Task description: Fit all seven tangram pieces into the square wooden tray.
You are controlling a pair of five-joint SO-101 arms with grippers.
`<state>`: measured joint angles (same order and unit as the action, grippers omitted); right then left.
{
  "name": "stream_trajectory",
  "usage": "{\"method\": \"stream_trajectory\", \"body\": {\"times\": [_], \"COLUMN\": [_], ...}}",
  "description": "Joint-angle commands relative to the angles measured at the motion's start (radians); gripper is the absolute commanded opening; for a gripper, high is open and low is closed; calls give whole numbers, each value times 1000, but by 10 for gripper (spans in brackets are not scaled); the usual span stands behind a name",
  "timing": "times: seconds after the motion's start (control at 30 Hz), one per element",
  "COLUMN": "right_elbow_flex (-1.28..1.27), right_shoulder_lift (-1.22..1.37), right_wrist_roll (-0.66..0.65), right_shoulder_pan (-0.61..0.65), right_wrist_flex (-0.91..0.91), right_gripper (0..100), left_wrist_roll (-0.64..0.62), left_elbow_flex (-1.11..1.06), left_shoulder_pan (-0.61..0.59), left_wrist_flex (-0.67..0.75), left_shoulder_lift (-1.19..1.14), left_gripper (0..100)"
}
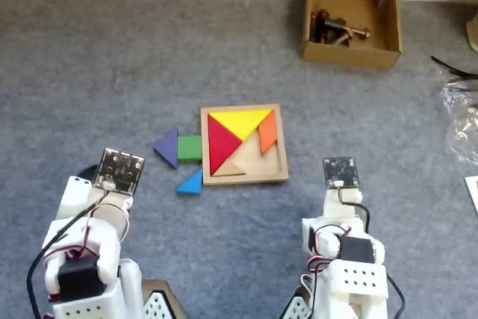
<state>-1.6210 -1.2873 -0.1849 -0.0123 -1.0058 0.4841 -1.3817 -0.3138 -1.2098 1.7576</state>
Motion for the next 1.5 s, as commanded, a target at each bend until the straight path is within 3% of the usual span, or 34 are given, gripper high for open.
{"method": "stream_trajectory", "body": {"times": [0.0,0.4,0.6,0.77,1.07,1.23,1.47], "right_elbow_flex": [-33,-33,-33,-33,-33,-33,-33], "right_shoulder_lift": [-2,-2,-2,-2,-2,-2,-2], "right_wrist_roll": [9,12,15,15,15,15,15], "right_shoulder_pan": [-12,-13,-61,-119,-136,-136,-136], "right_wrist_flex": [-2,-12,-30,-30,-30,-30,-30], "right_gripper": [8,5,5,5,5,5,5], "left_wrist_roll": [15,12,-94,-100,-100,-101,-101], "left_elbow_flex": [111,412,481,512,549,680,835], "left_shoulder_pan": [-7,35,160,222,243,243,245], "left_wrist_flex": [5,5,5,6,158,163,161], "left_shoulder_lift": [-160,-693,-823,-905,-1135,-1274,-1434], "left_gripper": [116,117,119,120,120,120,228]}}
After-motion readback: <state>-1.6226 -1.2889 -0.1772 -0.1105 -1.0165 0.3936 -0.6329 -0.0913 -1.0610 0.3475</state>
